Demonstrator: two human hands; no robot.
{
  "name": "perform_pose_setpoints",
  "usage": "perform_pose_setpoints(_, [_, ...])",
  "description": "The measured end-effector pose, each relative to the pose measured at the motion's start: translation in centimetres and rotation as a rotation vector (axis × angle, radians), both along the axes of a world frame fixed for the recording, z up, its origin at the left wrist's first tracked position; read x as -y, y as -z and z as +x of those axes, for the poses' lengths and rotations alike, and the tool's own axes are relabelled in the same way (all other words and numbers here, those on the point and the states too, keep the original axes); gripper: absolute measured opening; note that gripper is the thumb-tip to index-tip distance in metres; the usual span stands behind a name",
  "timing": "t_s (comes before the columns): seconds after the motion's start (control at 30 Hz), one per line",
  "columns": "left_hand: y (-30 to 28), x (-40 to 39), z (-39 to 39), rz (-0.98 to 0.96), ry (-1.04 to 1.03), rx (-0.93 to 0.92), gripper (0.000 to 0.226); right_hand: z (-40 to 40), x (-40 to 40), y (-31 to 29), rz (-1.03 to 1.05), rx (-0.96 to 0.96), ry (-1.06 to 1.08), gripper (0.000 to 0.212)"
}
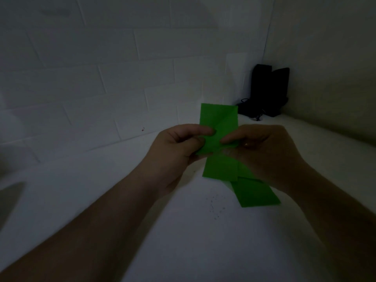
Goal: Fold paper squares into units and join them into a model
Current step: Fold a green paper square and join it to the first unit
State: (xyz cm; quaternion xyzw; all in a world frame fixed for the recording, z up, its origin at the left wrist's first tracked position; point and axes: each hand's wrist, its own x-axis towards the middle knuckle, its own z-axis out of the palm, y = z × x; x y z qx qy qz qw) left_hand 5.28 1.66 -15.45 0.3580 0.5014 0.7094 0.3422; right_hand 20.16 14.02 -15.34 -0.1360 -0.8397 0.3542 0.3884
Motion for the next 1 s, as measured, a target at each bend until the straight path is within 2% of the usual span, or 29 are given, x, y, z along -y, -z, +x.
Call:
perform_pose_setpoints(0.2, [-0.2,0.2,-0.4,-0.013,0.040,0.035,0.050,-0.2,0.0,-0.3,-0.128,-0.072,0.014,0.026])
perform_pose_setpoints(0.33, [0.5,0.5,-0.5,0.025,-0.065,-0.296,0.036,-0.2,-0.2,-0.5,-0.246,-0.143,-0.046,0.037])
perform_pose_setpoints(0.47, [0.7,0.3,-0.8,0.069,-0.245,-0.449,0.022,-0.2,0.1,-0.5,-0.263,-0.144,-0.052,0.031])
perform_pose_setpoints(0.6, [0.7,0.2,-0.8,0.105,-0.223,-0.400,0.017,-0.1,0.3,-0.7,-0.322,-0.182,-0.081,0.014])
perform_pose_setpoints(0.8, [0.9,0.1,-0.8,0.104,-0.135,-0.359,0.017,0.0,0.4,-0.8,-0.318,-0.205,-0.074,0.011])
perform_pose_setpoints(0.93, [0.9,-0.1,-0.8,0.126,-0.131,-0.300,0.013,-0.1,0.3,-0.6,-0.319,-0.172,-0.039,0.016])
perform_pose_setpoints(1.0, [1.0,-0.2,-0.8,0.124,-0.115,-0.268,0.010,-0.2,0.4,-0.5,-0.321,-0.139,-0.032,0.009])
